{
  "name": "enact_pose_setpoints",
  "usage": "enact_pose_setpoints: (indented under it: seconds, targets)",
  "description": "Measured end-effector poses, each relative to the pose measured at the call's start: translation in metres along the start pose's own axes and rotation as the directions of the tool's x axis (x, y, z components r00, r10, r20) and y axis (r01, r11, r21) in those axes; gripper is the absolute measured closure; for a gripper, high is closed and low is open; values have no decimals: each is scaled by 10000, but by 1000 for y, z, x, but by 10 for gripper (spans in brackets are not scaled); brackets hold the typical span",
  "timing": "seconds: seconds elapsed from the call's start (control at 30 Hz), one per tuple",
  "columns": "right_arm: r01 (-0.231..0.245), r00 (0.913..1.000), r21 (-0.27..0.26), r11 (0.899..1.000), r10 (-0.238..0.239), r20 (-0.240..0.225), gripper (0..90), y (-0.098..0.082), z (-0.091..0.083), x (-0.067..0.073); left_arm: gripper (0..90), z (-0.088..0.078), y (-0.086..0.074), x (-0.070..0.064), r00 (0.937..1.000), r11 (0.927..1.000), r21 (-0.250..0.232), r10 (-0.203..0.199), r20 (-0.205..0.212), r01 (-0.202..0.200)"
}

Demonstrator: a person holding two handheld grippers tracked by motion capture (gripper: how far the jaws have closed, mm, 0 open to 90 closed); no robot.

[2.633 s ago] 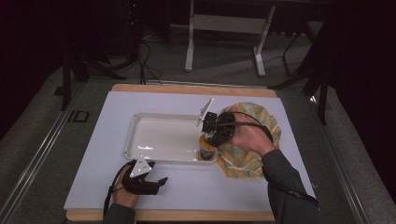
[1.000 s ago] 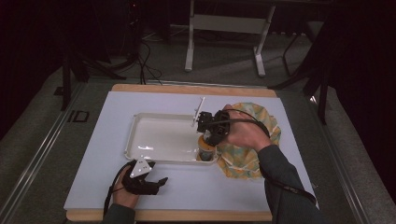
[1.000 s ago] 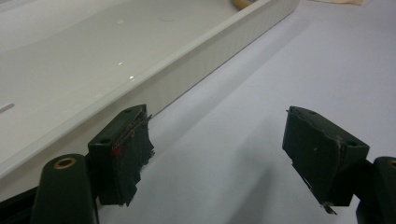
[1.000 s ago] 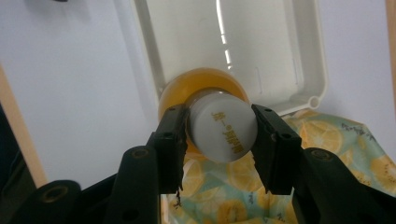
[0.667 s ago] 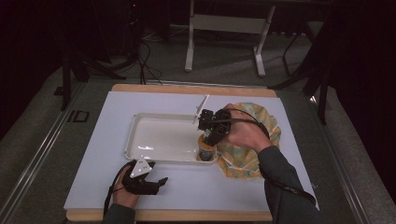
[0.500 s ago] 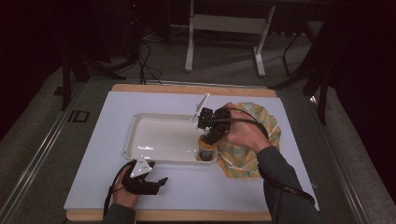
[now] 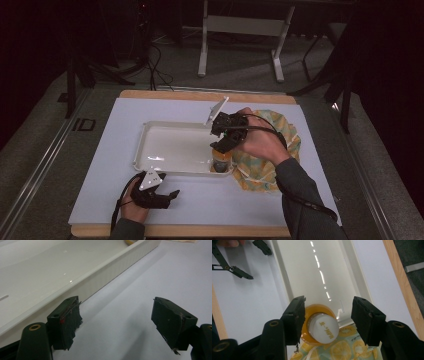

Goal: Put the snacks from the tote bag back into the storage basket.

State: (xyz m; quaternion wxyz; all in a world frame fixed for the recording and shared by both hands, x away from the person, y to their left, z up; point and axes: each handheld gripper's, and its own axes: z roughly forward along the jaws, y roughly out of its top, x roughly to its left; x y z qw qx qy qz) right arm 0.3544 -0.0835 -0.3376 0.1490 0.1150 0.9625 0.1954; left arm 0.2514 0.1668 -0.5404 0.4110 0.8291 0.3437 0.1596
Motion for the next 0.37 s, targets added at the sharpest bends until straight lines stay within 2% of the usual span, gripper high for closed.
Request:
enact_pose_setpoints:
  seconds: [0.07,0.2,0.37]
  targets:
    - [-22,10000,-33,10000,22,20,439,0,-1,1,234,0,0,0,10000,10000,32,10,-15,-10]
    - [-94,9998,-517,9986,103,183,436,-6,-7,2,233,1,0,0,10000,10000,38,-69,-26,69]
    - [-430,9988,-826,9957,448,199,411,-27,-8,-2,206,3,1,1,9997,9993,277,-236,-107,239]
